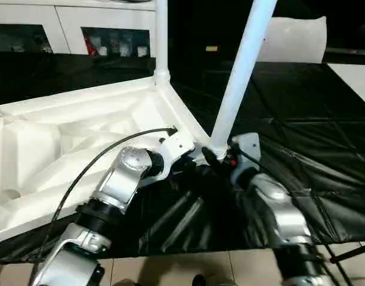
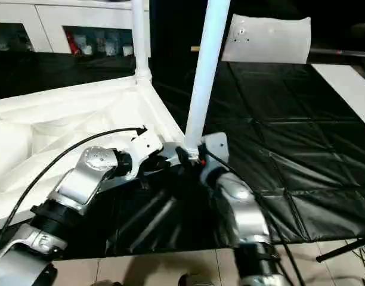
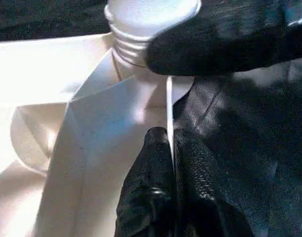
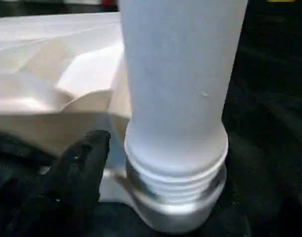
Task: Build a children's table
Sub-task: Rotate leg to tighten
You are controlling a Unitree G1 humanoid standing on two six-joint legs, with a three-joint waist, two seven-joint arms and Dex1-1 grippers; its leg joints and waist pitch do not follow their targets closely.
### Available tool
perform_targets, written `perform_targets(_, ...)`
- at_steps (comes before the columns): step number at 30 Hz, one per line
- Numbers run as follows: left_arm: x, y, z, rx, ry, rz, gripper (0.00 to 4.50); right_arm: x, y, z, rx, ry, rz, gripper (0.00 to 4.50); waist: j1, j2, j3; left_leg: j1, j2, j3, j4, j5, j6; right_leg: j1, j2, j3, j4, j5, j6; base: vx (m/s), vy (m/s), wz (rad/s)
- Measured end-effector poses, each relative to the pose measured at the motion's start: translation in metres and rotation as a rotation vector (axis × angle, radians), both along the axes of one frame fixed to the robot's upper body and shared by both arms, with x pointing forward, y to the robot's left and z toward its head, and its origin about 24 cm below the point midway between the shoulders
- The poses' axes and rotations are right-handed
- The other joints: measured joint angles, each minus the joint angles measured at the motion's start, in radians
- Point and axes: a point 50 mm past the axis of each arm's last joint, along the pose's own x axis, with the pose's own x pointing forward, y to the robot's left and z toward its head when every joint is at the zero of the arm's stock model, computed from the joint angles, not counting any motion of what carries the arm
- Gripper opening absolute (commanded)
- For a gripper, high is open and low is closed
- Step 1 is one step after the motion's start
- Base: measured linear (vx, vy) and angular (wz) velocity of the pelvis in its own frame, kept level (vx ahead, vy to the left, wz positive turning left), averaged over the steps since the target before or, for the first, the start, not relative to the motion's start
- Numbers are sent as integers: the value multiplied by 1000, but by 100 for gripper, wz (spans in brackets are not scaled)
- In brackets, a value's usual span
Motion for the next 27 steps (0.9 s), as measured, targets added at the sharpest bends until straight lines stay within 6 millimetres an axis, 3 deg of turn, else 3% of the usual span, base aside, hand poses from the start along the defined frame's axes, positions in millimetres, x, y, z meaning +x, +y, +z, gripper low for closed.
perform_targets(3,1,10,0,6,-14,-50,0,-4,-6,2,-20,-20,111,431,-7,0,0,0,1,0,0,0,0,0,1,0,1,0,0,0,0,0)
perform_targets(6,-1,22,-1,14,-14,-117,0,-7,-15,6,-63,-55,212,447,-3,1,0,1,2,0,0,0,0,-1,1,-1,2,0,0,0,0,0)
perform_targets(12,-9,34,-1,31,41,-316,0,-6,-24,23,-102,-129,459,447,23,1,-1,1,2,0,9,0,2,0,0,-1,5,0,0,0,0,0)
perform_targets(19,-14,40,-3,44,83,-453,0,-14,-27,15,-154,-43,710,447,42,0,-1,2,1,1,15,-1,5,1,-2,-1,10,0,-1,0,0,0)
perform_targets(27,-17,44,-2,67,121,-557,0,-12,-31,16,-181,7,844,377,51,-3,0,2,2,0,19,0,4,0,-2,-1,15,0,-1,0,0,0)
